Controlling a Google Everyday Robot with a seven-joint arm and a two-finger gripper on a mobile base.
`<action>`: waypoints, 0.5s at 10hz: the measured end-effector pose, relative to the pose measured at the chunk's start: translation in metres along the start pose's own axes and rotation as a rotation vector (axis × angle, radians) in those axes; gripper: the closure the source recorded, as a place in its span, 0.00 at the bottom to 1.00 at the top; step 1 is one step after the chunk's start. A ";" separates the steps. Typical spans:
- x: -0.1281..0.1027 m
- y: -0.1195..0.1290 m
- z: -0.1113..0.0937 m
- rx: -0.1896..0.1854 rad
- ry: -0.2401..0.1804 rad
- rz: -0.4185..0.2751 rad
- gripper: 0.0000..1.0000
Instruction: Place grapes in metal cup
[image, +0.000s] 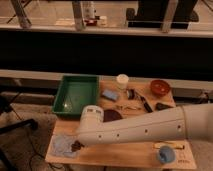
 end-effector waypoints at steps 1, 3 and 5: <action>0.003 -0.002 -0.001 0.002 -0.027 0.012 1.00; 0.001 -0.007 -0.004 0.006 -0.071 0.025 1.00; -0.003 -0.011 -0.007 0.010 -0.096 0.035 1.00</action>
